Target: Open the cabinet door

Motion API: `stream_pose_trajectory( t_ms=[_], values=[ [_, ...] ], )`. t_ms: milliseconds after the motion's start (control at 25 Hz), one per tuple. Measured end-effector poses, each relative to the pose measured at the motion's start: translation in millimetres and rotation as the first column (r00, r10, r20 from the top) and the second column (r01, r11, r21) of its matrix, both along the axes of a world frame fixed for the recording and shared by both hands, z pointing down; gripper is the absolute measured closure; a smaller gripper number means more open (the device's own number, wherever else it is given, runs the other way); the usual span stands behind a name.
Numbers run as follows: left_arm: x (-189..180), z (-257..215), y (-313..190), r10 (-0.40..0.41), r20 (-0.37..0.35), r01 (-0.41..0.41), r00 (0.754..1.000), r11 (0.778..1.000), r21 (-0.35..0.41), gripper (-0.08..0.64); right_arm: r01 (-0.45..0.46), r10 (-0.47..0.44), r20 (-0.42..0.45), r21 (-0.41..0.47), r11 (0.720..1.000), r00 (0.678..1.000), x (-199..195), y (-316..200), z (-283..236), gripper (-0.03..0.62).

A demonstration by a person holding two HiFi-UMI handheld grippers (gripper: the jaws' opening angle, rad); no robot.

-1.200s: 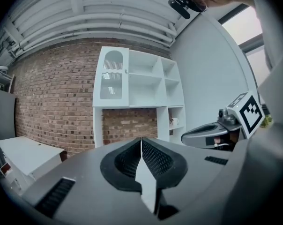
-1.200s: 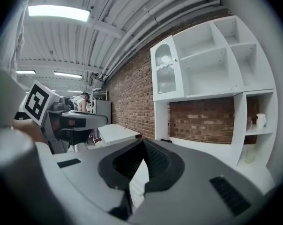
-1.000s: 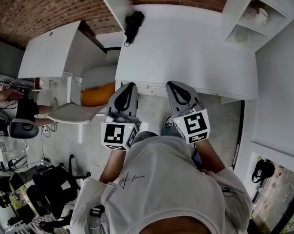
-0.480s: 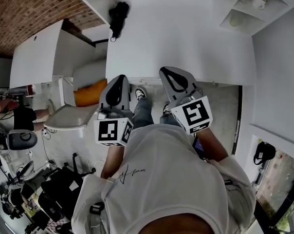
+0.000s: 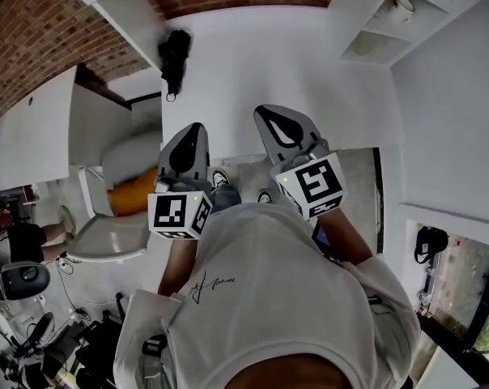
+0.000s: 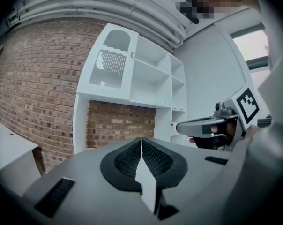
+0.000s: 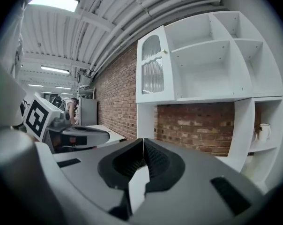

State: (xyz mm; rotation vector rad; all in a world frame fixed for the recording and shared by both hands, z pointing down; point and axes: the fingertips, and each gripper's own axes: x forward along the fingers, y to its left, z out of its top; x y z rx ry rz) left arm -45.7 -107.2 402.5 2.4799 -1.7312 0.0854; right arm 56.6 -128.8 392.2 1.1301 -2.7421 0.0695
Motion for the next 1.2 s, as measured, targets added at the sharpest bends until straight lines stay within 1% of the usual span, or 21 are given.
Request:
stream_pose_trajectory(
  t_ms=[120, 240, 440, 720, 840, 1000, 1200],
  values=[
    [-16, -3, -17, 0.033, -0.005, -0.033, 0.999, 0.999, 0.004, 0.543, -0.006, 0.006, 0.001, 0.001, 1.0, 1.0, -20, -15, -7, 0.566],
    [-34, -9, -30, 0.046, -0.016, -0.045, 0.999, 0.999, 0.027, 0.543, -0.015, 0.015, -0.007, 0.008, 1.0, 1.0, -40, -31, -15, 0.566],
    [-65, -8, -47, 0.063, -0.049, -0.061, 0.997, 0.998, 0.034, 0.543, -0.052, 0.053, -0.026, 0.033, 0.998, 0.998, -70, -58, -28, 0.566],
    [-98, -5, -63, 0.1, -0.083, -0.099, 0.992, 0.995, 0.021, 0.543, -0.088, 0.093, -0.039, 0.117, 0.989, 0.995, -93, -87, -64, 0.565],
    [-103, -7, -68, 0.116, -0.092, -0.113, 0.989, 0.993, 0.03, 0.543, -0.104, 0.108, -0.019, 0.136, 0.985, 0.994, -94, -104, -78, 0.565],
    [-99, -15, -80, 0.116, -0.081, -0.112, 0.99, 0.993, 0.043, 0.543, -0.128, 0.129, 0.007, 0.167, 0.978, 0.992, -85, -126, -102, 0.565],
    [-95, -15, -93, 0.11, -0.076, -0.107, 0.991, 0.993, 0.039, 0.543, -0.102, 0.099, 0.028, 0.184, 0.978, 0.995, -86, -151, -115, 0.565]
  ],
)
